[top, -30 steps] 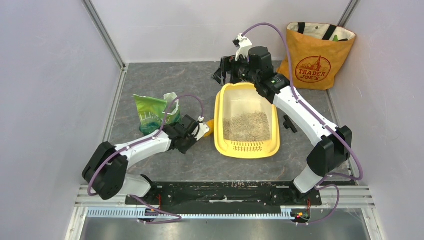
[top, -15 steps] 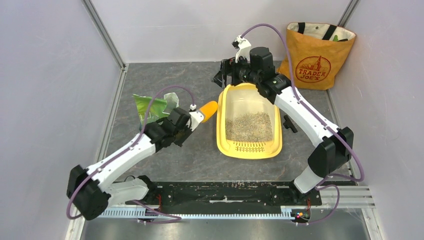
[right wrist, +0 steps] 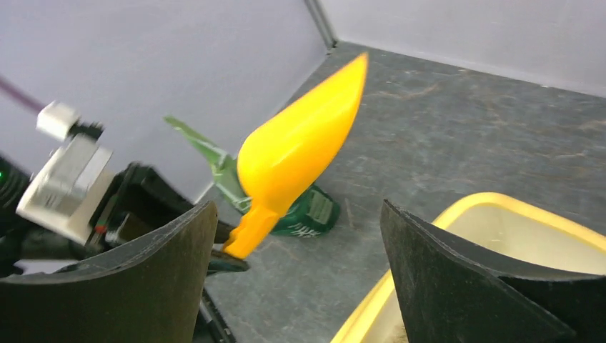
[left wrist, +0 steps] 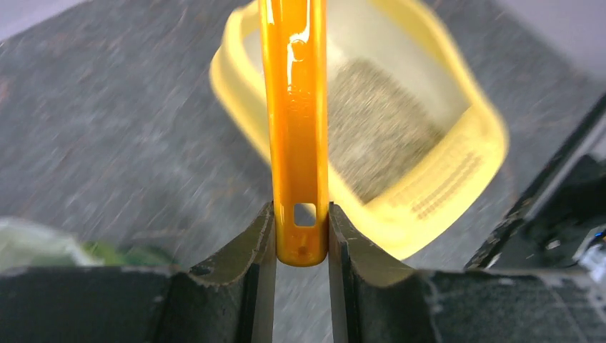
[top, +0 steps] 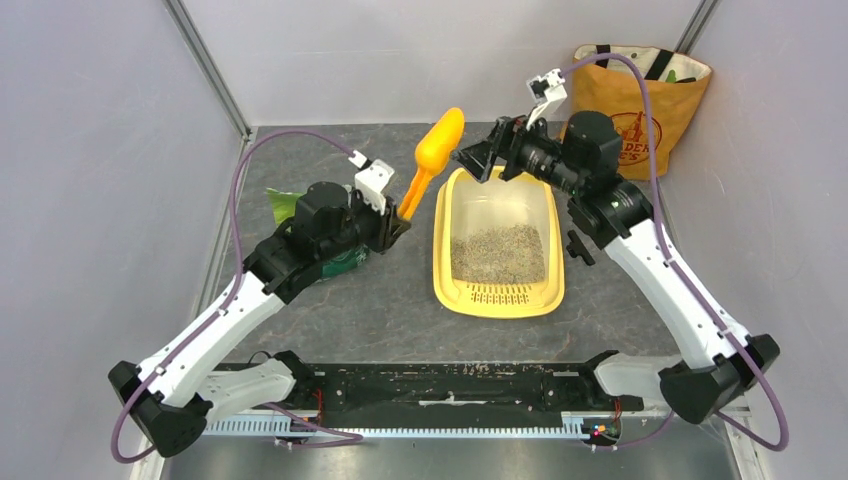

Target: Fill the litter box with clean litter

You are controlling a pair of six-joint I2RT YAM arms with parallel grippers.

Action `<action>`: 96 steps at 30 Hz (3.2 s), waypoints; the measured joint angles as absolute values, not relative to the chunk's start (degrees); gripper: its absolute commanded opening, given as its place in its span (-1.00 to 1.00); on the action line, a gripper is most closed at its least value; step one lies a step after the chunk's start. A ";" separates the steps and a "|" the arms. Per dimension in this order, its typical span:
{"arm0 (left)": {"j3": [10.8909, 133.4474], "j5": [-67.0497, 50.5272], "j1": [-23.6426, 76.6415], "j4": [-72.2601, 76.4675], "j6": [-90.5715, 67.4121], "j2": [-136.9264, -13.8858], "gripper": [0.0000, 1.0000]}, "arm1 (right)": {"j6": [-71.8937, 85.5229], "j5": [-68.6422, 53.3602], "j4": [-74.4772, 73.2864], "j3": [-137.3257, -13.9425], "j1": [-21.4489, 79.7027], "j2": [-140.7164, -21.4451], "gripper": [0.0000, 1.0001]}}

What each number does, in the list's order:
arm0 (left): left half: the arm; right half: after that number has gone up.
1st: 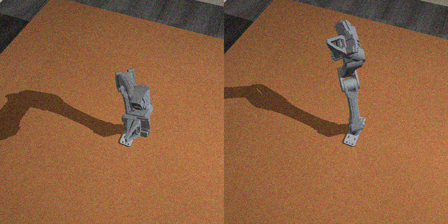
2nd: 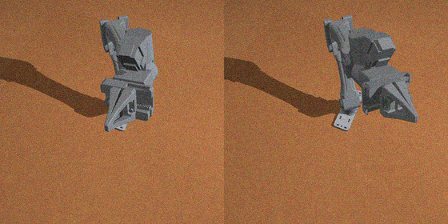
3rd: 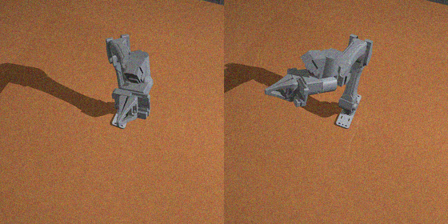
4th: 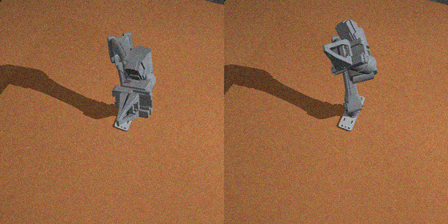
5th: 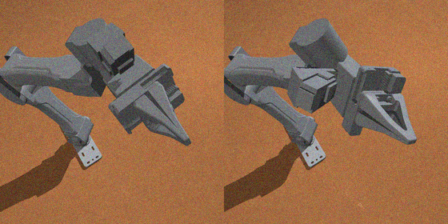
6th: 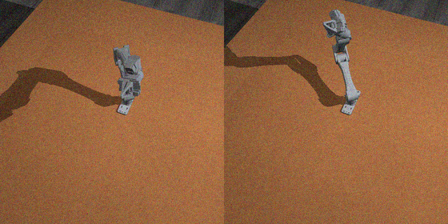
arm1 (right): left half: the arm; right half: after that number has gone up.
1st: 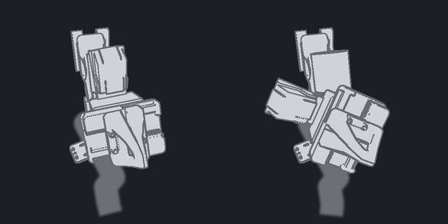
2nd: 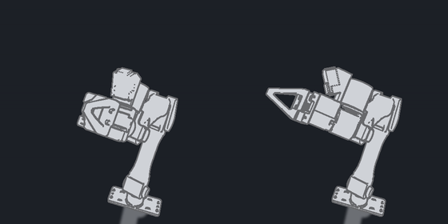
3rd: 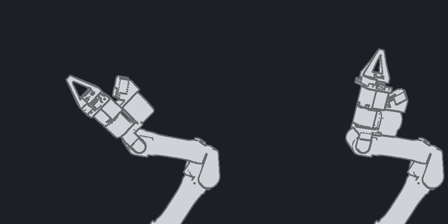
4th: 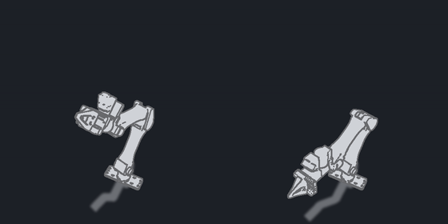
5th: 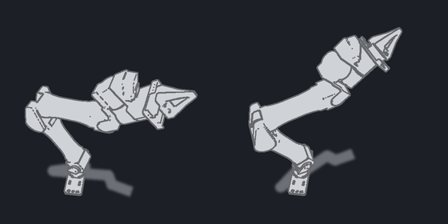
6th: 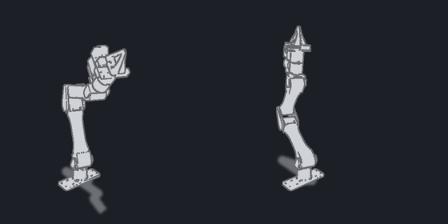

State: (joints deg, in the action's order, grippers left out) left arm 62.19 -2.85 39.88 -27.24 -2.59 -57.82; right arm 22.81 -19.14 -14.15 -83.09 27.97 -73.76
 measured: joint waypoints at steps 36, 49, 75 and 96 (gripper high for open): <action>69.58 -26.94 23.24 -21.65 -14.63 -60.51 0.72 | 6.46 -19.11 -21.37 -83.72 29.30 -79.96 -1.00; 86.91 -33.41 21.21 -32.88 -15.64 -73.76 0.72 | -32.32 1.96 -38.68 -83.05 38.46 -78.24 -1.00; 78.87 -39.03 22.74 -25.63 -30.79 -78.48 -0.96 | -39.70 8.67 -41.80 -83.53 46.30 -77.91 0.93; 86.72 -24.23 13.30 -23.49 -26.65 -77.84 -0.96 | 11.81 -31.20 -45.10 -88.66 13.15 -93.27 -0.80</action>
